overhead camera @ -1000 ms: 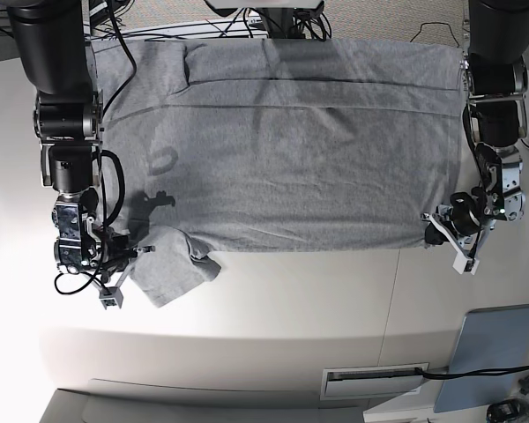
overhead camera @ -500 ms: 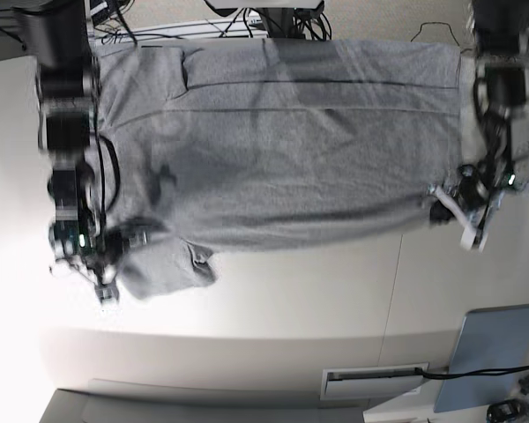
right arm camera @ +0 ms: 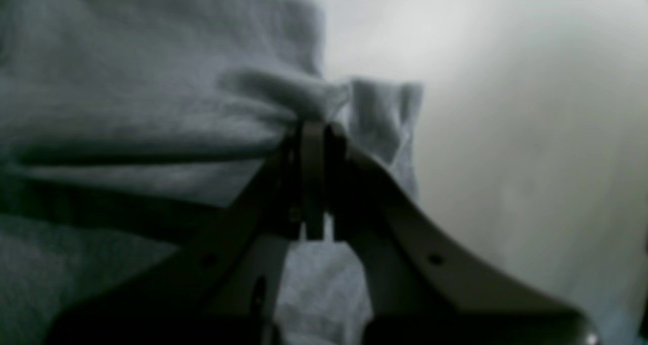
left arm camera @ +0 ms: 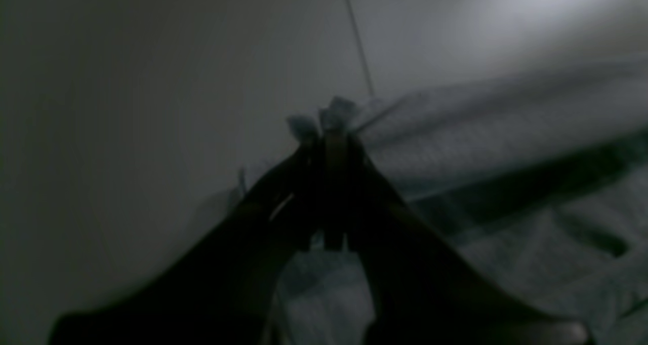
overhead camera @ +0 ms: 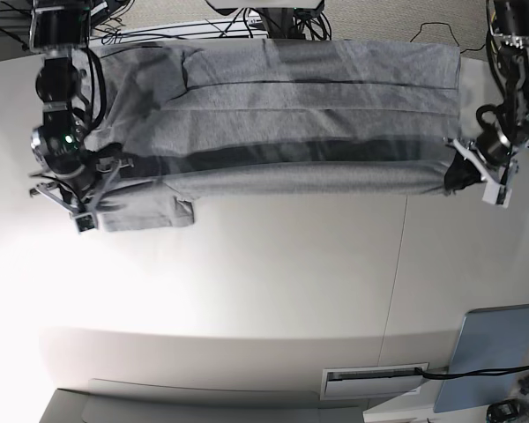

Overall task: Fold the T-shirt properly
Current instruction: 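Fold the hem up over the body toward the collar with both grippers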

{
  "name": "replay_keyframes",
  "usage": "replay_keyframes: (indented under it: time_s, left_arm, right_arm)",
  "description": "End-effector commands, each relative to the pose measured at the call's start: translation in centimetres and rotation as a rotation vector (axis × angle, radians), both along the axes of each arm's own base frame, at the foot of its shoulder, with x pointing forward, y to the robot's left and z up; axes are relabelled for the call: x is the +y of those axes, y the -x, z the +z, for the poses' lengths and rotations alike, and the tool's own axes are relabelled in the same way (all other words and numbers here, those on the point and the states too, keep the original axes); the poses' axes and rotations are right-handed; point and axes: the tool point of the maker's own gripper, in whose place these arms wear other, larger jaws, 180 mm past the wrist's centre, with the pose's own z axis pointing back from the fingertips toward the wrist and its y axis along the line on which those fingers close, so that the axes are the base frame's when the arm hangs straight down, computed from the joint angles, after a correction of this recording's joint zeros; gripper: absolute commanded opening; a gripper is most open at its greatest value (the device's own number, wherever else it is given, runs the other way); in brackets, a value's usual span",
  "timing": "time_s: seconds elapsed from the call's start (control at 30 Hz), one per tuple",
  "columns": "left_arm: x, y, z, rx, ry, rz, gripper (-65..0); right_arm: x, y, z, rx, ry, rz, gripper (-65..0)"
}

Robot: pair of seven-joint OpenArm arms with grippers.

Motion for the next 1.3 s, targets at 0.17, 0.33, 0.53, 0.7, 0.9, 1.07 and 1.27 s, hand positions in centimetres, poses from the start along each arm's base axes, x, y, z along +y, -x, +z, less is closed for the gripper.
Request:
replay_keyframes:
  time_s: [0.17, 0.33, 0.53, 0.7, 0.9, 1.07, 1.27]
  left_arm:
    - [1.3, 2.6, -0.4, 0.045, 0.029, 0.032, -65.0]
    - [1.4, 4.5, -1.4, 0.088, 0.039, 0.04, -65.0]
    - [1.4, 5.7, -2.1, 0.121, 0.041, 0.04, -65.0]
    - [1.4, 5.9, -2.3, 0.136, 0.037, 0.036, -65.0]
    - [1.3, 6.4, -2.7, 0.168, 0.03, 0.027, -65.0]
    - [1.3, 6.4, -2.7, 0.167, 0.031, 0.027, -65.0]
    - [1.2, 6.2, -2.4, 0.159, 0.031, 0.022, -65.0]
  right_arm:
    - [-0.1, 3.7, 1.1, -0.004, 0.049, 0.021, -65.0]
    - [-0.4, 6.5, 0.6, 0.029, 0.094, -0.005, -65.0]
    - [-0.7, 9.5, -1.0, 0.097, 0.102, -0.024, -65.0]
    - [-1.0, 11.4, -2.0, 0.135, 0.101, -0.047, -65.0]
    - [-1.6, 13.0, -2.3, 0.159, 0.141, -0.07, -65.0]
    - [-2.1, 13.7, -1.7, 0.149, 0.176, -0.097, -65.0]
    - [-1.7, 13.9, -0.3, 0.134, 0.201, -0.088, -65.0]
